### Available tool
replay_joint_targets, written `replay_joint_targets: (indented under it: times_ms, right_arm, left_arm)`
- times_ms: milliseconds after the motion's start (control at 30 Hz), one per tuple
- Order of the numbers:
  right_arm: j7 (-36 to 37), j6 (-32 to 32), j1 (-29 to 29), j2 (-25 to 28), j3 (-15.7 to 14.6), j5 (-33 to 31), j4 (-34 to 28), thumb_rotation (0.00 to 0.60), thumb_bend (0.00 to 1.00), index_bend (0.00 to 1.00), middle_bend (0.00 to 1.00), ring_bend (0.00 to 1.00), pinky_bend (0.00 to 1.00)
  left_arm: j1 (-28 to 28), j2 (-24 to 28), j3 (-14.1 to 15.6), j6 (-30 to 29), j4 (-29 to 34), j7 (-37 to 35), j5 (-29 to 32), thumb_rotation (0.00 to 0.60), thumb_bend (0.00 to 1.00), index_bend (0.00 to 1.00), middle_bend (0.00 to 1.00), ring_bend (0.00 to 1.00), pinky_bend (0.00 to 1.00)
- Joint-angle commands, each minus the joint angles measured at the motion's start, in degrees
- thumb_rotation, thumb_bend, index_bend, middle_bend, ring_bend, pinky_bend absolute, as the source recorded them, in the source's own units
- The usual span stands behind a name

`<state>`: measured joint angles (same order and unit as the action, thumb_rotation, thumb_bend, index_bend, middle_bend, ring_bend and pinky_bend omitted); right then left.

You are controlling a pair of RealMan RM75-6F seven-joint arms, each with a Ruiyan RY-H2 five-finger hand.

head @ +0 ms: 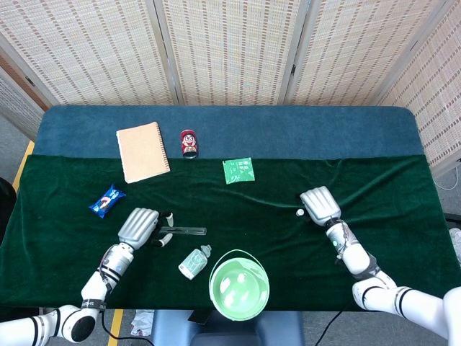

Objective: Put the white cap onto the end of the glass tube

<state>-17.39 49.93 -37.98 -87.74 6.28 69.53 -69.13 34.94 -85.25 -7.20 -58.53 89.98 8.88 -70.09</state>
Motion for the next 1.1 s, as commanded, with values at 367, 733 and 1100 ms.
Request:
replay_joint_targets:
  times_ms: [367,733,1100]
  right_arm:
    - [-1.4,-1.0,-0.4,-0.6,-0.2,-1.0,0.4,0.600,0.35,0.48,0.91,1.00,1.00]
    - [-2.5,-1.6,-0.8,-1.2,-0.1,-2.0,0.6,0.600,0.35,0.50,0.91,1.00,1.00]
    - [-3.3,-1.4,-1.2,-0.4,0.8,-3.3,-1.2,0.600,0.48,0.61,0.92,1.00,1.00]
  left_arm:
    - [0.0,-0.1,0.1,0.2,-0.5,-0.4,-0.1,0.600,0.50,0.67,0.94,0.89,0.91]
    - [-0.2,-0.1,0.3,0.2,-0.7,-0.7,-0.1,0.600,0.51,0.67,0.94,0.89,0.91]
    - [-0.4,0.2,-0.1,0.2,-0.7,-1.9,-0.1,0.600,0.51,0.67,0.94,0.89,0.91]
